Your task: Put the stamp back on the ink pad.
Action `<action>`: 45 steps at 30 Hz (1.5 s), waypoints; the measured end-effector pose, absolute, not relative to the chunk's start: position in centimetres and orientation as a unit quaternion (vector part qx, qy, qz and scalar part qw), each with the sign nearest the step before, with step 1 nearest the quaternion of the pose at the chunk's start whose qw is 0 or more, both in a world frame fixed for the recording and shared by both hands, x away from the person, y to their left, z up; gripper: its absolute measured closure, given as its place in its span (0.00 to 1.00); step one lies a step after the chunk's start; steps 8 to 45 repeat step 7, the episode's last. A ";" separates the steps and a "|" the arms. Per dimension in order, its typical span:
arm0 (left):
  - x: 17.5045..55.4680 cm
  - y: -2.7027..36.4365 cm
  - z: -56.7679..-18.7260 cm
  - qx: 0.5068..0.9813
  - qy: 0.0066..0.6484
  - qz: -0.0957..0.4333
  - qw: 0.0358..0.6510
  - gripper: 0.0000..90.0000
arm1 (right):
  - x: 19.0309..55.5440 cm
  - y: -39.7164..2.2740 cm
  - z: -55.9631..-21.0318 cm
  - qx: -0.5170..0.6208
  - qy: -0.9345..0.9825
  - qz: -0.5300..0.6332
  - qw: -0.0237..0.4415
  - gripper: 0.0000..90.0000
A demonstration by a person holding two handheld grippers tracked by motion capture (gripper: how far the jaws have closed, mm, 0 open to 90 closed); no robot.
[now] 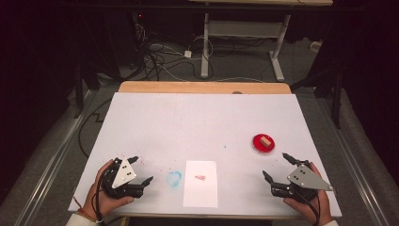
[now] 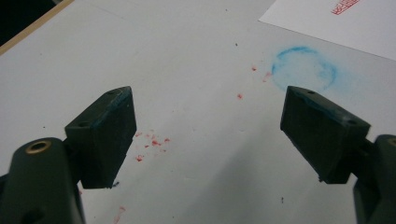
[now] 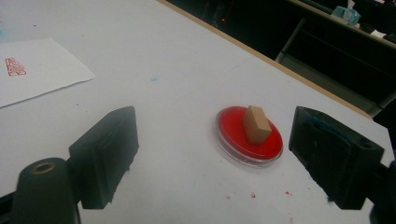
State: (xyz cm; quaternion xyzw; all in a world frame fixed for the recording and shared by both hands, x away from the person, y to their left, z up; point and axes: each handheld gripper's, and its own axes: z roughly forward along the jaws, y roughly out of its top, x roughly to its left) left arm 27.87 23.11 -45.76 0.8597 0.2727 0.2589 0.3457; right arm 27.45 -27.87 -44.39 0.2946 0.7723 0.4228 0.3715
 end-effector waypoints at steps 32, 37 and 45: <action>28.0 23.1 -45.7 0.856 0.276 0.260 0.351 0.20 | 27.5 -27.8 -44.3 0.296 0.769 0.425 0.373 0.18; 28.0 23.1 -45.7 0.856 0.276 0.260 0.351 0.20 | 27.5 -27.8 -44.3 0.296 0.769 0.425 0.373 0.18; 28.0 23.1 -45.7 0.856 0.276 0.260 0.351 0.20 | 27.5 -27.8 -44.3 0.296 0.769 0.425 0.373 0.18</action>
